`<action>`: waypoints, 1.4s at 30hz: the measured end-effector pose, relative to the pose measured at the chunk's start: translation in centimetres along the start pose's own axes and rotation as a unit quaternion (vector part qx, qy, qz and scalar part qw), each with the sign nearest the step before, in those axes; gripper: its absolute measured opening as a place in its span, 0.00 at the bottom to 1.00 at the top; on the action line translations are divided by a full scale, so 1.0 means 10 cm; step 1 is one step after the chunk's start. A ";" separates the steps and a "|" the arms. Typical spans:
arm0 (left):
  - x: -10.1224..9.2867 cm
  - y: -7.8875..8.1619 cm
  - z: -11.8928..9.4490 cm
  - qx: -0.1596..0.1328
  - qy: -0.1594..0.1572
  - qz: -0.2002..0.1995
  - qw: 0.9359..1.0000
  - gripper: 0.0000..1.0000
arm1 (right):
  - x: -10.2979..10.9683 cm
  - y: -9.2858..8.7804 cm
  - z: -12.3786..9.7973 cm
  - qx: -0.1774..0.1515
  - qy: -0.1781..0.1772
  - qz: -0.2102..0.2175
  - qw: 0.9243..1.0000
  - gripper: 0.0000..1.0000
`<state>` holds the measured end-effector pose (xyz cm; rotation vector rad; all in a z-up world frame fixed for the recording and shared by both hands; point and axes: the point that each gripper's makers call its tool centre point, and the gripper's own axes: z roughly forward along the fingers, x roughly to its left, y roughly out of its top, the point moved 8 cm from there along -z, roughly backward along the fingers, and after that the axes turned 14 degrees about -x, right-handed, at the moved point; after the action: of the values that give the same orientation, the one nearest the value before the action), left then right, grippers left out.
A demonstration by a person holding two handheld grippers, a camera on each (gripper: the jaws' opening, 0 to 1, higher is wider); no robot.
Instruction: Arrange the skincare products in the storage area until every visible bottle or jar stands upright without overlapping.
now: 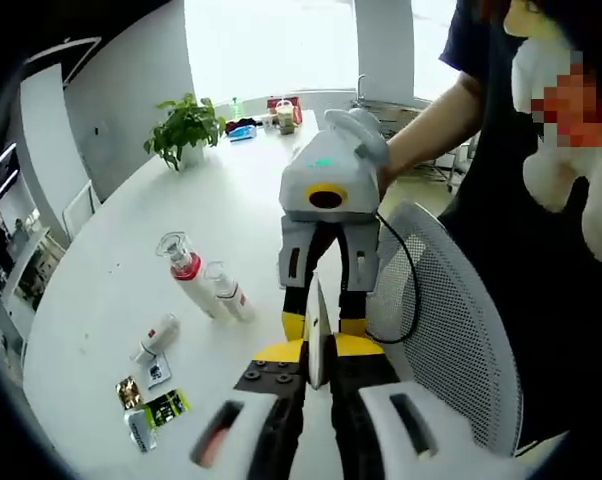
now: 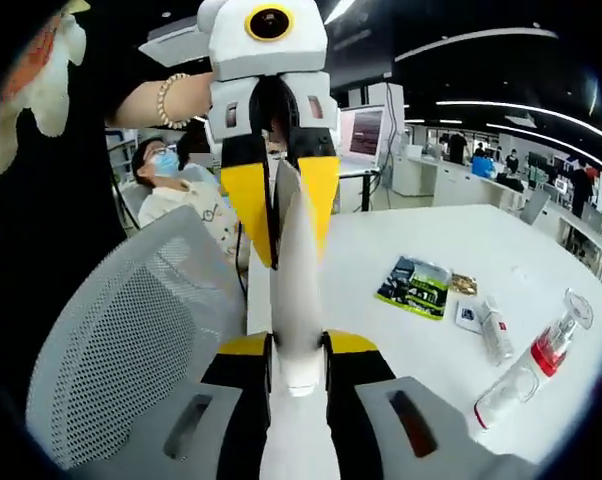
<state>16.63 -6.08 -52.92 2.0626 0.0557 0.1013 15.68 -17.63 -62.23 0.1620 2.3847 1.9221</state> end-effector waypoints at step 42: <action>0.10 -0.16 0.28 0.080 -0.021 0.061 0.995 0.22 | -0.16 -0.06 0.06 0.016 0.010 0.026 0.999 0.14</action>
<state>17.92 -7.64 -55.60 2.2275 -0.0906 0.1315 17.33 -17.42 -62.91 0.2113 2.4492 1.9160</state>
